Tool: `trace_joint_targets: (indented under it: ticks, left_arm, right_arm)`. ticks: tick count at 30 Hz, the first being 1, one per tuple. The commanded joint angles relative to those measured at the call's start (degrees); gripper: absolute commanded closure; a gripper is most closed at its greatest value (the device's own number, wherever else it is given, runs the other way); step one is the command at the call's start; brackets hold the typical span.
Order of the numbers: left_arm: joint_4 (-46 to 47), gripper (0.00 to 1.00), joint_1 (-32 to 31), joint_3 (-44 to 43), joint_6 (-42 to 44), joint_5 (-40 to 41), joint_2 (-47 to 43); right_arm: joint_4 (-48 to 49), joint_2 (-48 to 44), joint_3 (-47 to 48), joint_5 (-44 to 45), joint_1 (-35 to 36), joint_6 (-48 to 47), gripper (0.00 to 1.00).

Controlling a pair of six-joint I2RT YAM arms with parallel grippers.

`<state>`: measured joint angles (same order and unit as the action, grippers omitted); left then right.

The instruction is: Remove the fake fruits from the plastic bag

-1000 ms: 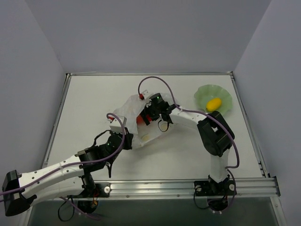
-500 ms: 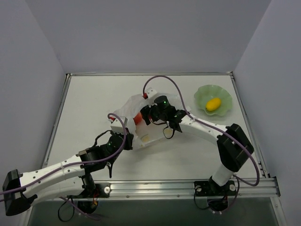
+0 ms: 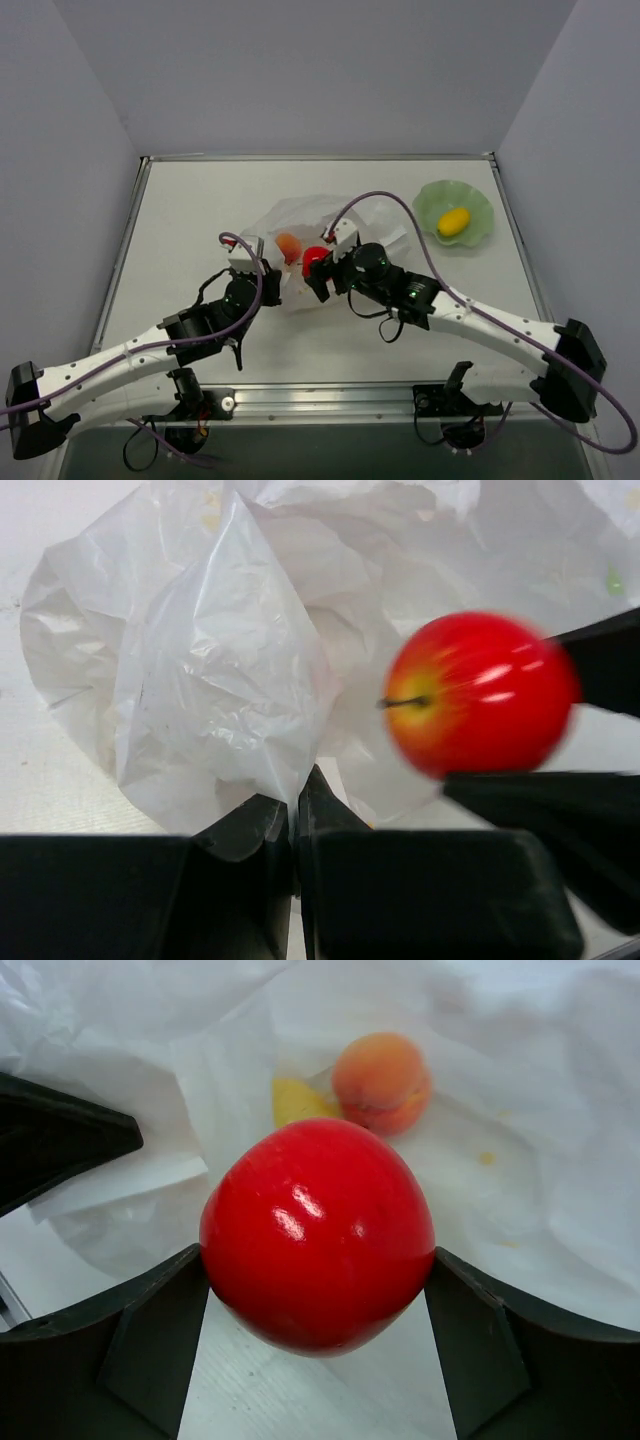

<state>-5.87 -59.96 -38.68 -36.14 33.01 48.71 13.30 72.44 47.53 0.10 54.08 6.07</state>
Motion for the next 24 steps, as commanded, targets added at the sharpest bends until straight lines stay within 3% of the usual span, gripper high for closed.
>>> trace_joint_targets:
  ticks: [1, 5, 8, 10, 12, 16, 20, 24]
  left_arm:
    - [3.1, 0.98, 1.1, -2.9, 1.2, 1.7, -1.2]
    - [3.1, 0.98, 1.5, -3.7, 1.6, -0.8, 0.7]
    - [3.8, 0.98, 1.5, -1.2, 0.3, -3.0, 0.3]
    - [3.8, 0.98, 1.6, 0.2, -0.8, -3.2, -1.0]
    - [3.5, 0.98, 1.6, 1.6, -1.1, -3.0, -1.9]
    - [3.0, 0.97, 1.6, 2.5, -1.4, -4.0, -3.5]
    - [3.1, 0.98, 1.5, 3.1, -1.3, -5.1, -3.8]
    - [3.2, 0.98, 1.6, 3.5, -1.2, -5.2, -3.9]
  right_arm:
    - [0.0, -12.1, -0.2, 10.3, -0.8, 2.3, 0.46]
    - [0.1, -21.2, 1.3, 18.3, -2.7, 1.8, 0.46]
    - [0.2, -22.4, 3.2, 28.3, -10.3, 2.9, 0.46]
    - [0.2, -20.0, 3.9, 33.0, -19.9, 5.5, 0.47]
    - [1.2, -14.1, 4.7, 29.8, -31.7, 7.6, 0.47]
    - [5.0, -3.3, 5.3, 20.8, -45.4, 13.9, 0.48]
    - [5.9, 11.1, 9.2, 16.6, -52.0, 16.6, 0.47]
    - [7.3, 19.3, 12.4, 13.9, -53.8, 17.0, 0.46]
